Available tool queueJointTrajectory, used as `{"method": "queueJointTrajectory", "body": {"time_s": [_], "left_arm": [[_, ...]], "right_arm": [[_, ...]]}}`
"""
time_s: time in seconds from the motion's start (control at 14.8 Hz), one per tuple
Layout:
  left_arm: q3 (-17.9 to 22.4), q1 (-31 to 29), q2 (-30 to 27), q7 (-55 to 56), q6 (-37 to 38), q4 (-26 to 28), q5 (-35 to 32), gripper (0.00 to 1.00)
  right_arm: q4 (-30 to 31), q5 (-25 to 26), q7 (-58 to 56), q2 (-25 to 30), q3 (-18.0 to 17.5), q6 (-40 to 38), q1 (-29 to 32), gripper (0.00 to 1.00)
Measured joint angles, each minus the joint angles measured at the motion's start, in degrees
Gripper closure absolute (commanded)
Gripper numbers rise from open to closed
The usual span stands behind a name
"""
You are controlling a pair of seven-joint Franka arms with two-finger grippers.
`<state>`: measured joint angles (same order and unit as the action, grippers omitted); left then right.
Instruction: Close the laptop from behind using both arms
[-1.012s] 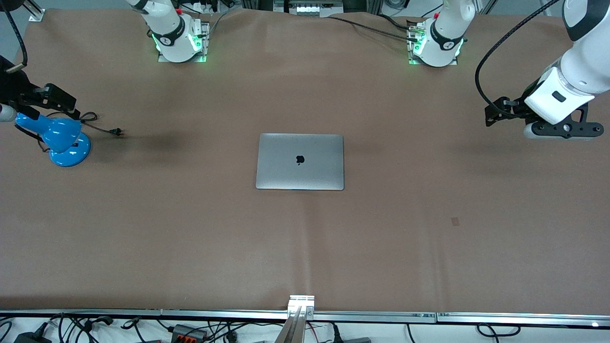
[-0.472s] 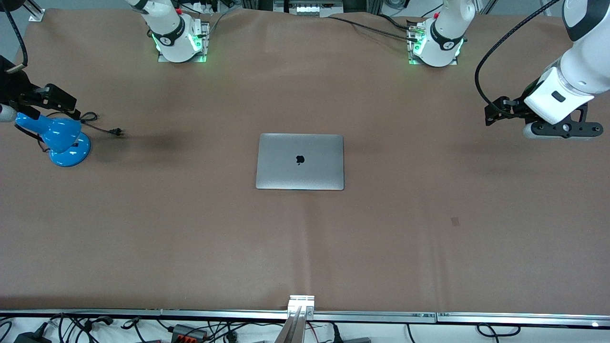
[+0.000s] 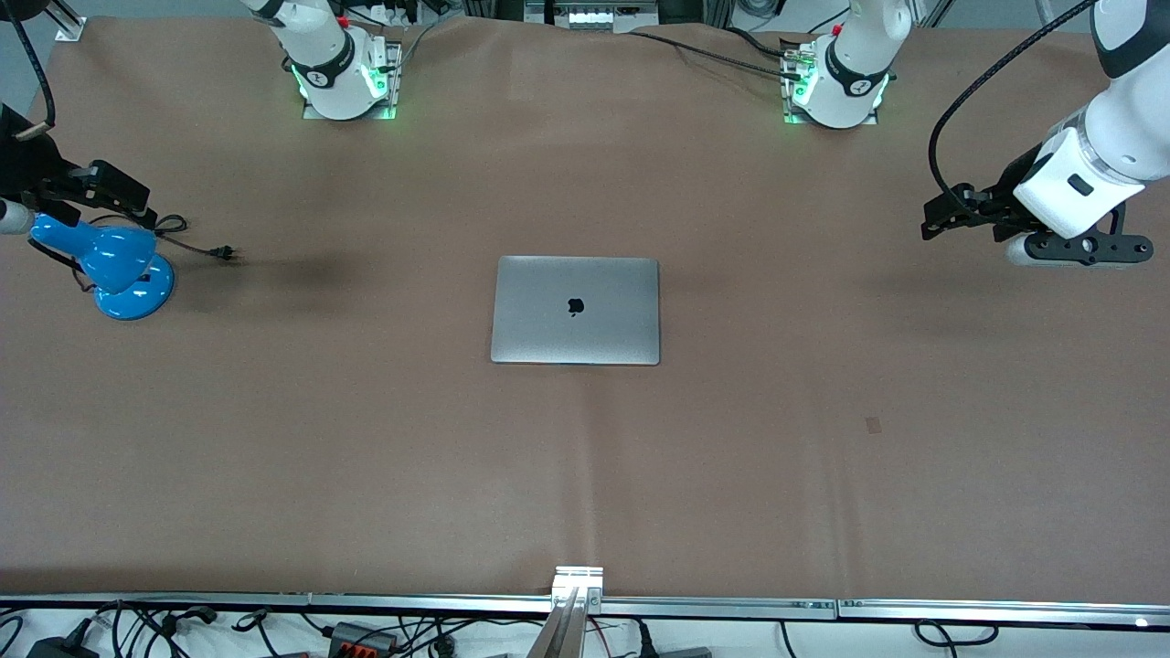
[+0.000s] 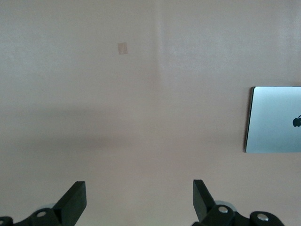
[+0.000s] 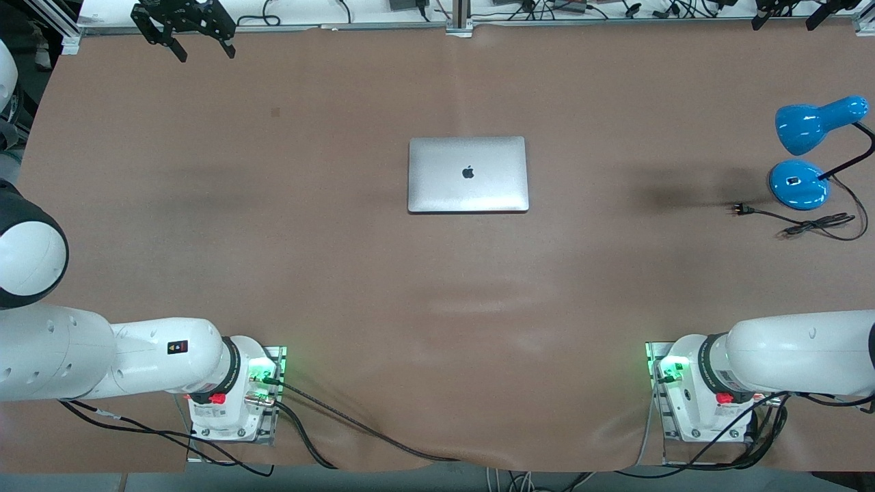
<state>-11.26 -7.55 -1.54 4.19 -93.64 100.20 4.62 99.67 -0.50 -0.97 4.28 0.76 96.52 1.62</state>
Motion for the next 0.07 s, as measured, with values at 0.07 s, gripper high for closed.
{"method": "queueJointTrajectory", "body": {"time_s": [0.07], "left_arm": [[0.00,-0.01,0.00,0.00,0.00,0.00,0.00,0.00]], "right_arm": [[0.00,0.00,0.01,0.00,0.00,0.00,0.00,0.00]]}}
